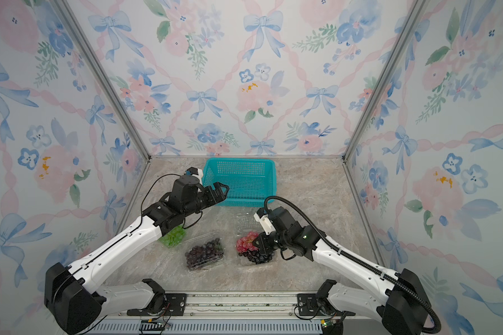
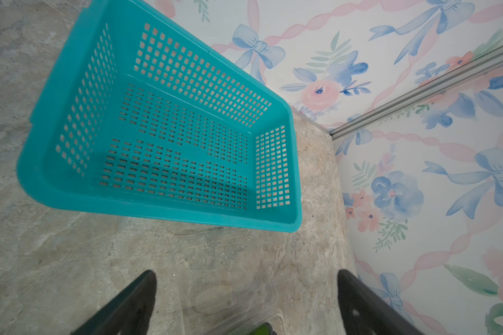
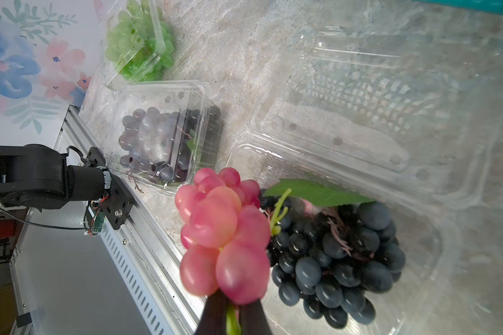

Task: Pack grapes into containers
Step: Place the grape into the packing box.

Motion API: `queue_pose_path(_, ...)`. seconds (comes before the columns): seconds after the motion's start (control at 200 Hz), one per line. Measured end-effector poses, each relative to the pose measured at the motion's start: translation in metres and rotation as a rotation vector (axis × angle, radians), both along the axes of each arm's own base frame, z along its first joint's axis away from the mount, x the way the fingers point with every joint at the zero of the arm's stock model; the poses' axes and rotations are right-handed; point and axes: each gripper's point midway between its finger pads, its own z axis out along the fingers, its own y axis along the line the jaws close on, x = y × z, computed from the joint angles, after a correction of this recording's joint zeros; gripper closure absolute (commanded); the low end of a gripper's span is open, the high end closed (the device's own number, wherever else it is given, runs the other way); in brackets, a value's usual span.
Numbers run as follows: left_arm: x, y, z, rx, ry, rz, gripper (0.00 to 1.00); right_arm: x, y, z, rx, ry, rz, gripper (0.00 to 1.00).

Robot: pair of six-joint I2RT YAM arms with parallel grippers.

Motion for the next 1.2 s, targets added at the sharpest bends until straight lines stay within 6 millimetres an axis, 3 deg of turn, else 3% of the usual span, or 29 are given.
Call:
queue_pose_path(0.31,-0.003,0.002,-0.002,0.002,-0.003,0.004,0.02,0.004,0.000,-0.029,-0.053,0.041,-0.018,1.00)
queue_pose_path(0.515,-0.009,-0.016,-0.012,0.028,0.007,-0.060,0.02,0.006,-0.016,-0.048,-0.114,0.061,-0.070,1.00)
queue_pose_path(0.62,-0.017,-0.027,-0.018,0.047,0.012,-0.103,0.06,0.009,-0.022,-0.051,-0.140,0.052,-0.091,0.89)
queue_pose_path(0.745,-0.033,-0.044,-0.028,0.079,0.010,-0.174,0.19,0.009,-0.029,-0.056,-0.175,0.052,-0.112,0.79)
queue_pose_path(0.865,-0.054,-0.059,-0.045,0.109,0.024,-0.254,0.43,0.008,-0.036,-0.057,-0.202,0.051,-0.123,0.69)
queue_pose_path(1.02,-0.079,-0.076,-0.065,0.126,0.067,-0.333,0.65,0.007,-0.043,-0.051,-0.203,0.043,-0.145,0.56)
queue_pose_path(1.06,-0.085,-0.081,-0.069,0.132,0.074,-0.355,0.76,0.007,-0.045,-0.049,-0.202,0.040,-0.149,0.55)
queue_pose_path(1.115,-0.091,-0.090,-0.078,0.141,0.094,-0.381,1.00,0.005,-0.048,-0.048,-0.200,0.039,-0.155,0.53)
queue_pose_path(1.2,-0.100,-0.102,-0.095,0.169,0.125,-0.425,1.00,0.003,-0.054,-0.045,-0.197,0.036,-0.167,0.53)
